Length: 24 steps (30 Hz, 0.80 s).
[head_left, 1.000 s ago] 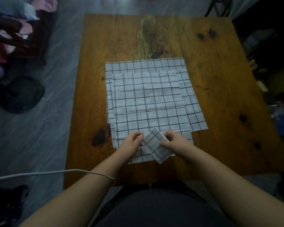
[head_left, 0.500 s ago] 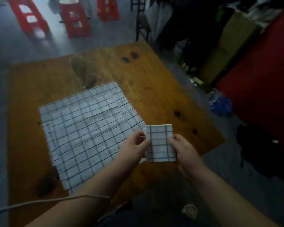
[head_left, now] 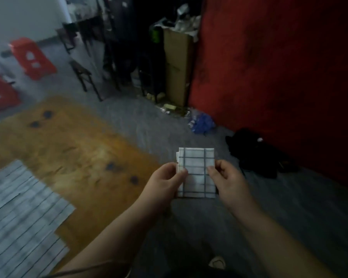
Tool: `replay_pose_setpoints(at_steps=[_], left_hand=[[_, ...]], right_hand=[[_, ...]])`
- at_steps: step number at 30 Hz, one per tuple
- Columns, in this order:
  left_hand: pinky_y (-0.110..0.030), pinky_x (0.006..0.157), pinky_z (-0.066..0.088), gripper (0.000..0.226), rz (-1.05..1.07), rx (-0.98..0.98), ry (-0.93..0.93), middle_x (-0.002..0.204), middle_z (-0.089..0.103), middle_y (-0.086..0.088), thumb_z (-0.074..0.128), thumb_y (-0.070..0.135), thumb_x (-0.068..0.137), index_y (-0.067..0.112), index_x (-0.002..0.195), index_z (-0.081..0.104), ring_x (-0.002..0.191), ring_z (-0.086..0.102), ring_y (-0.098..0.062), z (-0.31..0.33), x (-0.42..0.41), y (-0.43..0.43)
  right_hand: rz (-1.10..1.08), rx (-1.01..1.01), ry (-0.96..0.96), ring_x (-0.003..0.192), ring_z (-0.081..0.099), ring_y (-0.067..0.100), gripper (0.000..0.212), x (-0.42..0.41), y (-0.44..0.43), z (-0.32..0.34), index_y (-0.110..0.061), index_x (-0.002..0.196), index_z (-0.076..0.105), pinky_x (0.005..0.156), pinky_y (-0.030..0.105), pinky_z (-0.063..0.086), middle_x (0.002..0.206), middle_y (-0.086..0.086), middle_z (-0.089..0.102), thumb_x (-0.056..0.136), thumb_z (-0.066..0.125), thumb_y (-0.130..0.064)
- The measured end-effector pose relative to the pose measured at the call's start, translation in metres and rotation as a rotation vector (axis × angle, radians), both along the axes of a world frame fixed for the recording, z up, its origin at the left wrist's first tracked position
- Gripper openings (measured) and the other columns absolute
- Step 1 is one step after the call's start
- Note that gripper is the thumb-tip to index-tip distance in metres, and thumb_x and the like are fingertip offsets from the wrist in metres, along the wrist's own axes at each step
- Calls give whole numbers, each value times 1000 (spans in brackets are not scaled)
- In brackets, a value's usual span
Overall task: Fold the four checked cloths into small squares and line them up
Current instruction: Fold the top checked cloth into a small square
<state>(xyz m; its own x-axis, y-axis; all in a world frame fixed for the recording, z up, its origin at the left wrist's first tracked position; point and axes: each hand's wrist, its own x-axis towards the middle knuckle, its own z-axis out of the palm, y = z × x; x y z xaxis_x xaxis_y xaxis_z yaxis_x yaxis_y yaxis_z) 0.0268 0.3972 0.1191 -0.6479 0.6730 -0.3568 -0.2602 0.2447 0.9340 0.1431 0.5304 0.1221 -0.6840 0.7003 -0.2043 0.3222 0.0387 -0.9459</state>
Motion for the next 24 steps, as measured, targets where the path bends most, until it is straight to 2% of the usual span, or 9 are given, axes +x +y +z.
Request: replay_pose_setpoints(at_steps=[2,4,7,10,12,15,18,22,24], left_hand=[[-32,73,59,14,-49,-11,13,98,77,1,62,23,97,18,109,68,90,74,-16,2,20,58],[-37,77,61,14,-72,-2,9,99,77,0,62,21,98,17,110,68,92,74,-17,8,38,108],[-39,80,61,14,-110,15,10,100,76,-1,61,22,98,18,109,67,93,74,-17,18,56,166],[-43,82,61,12,-142,10,19,100,75,-4,61,22,98,17,107,68,94,73,-22,19,60,214],[-49,84,60,13,-157,12,1,100,75,-6,60,22,99,16,107,68,95,72,-26,16,57,243],[-53,82,60,17,-191,12,-24,101,75,-7,56,25,101,18,109,69,95,72,-27,10,42,286],[-52,81,61,19,-203,39,-45,102,75,-7,54,27,102,22,106,72,97,72,-28,1,11,331],[-46,75,62,22,-176,87,-82,101,75,-8,53,25,101,26,96,74,97,71,-27,-13,-52,397],[-50,80,61,20,-178,102,-62,101,75,-8,54,25,101,23,96,74,97,71,-29,-17,-91,431]], right_hand=[[-56,13,7,88,72,13,9,24,48,-1,-24,95,68,83,43,58,93,-3,76,99,60,-26],[-116,7,12,89,72,20,10,46,90,2,-23,95,68,84,49,58,93,1,75,99,60,-25],[-200,-38,-14,87,70,33,14,71,145,8,-18,91,66,77,57,58,90,12,72,100,58,-26],[-214,-51,-43,74,65,33,16,81,190,10,-9,94,65,65,46,56,93,26,67,100,57,-23],[-231,-11,-54,75,68,32,16,80,215,9,-10,95,66,68,46,57,91,22,69,99,59,-24],[-286,4,-48,85,71,25,12,66,253,7,-16,96,69,79,49,59,89,6,75,99,61,-23],[-300,12,-72,87,71,22,12,38,296,5,-16,96,70,81,46,59,90,3,75,99,60,-23],[-309,48,-87,90,70,19,13,-21,364,0,-15,96,71,80,33,55,92,1,75,99,61,-22],[-299,41,-79,91,70,16,12,-60,400,-1,-21,96,72,84,35,55,93,-2,76,99,61,-25]])
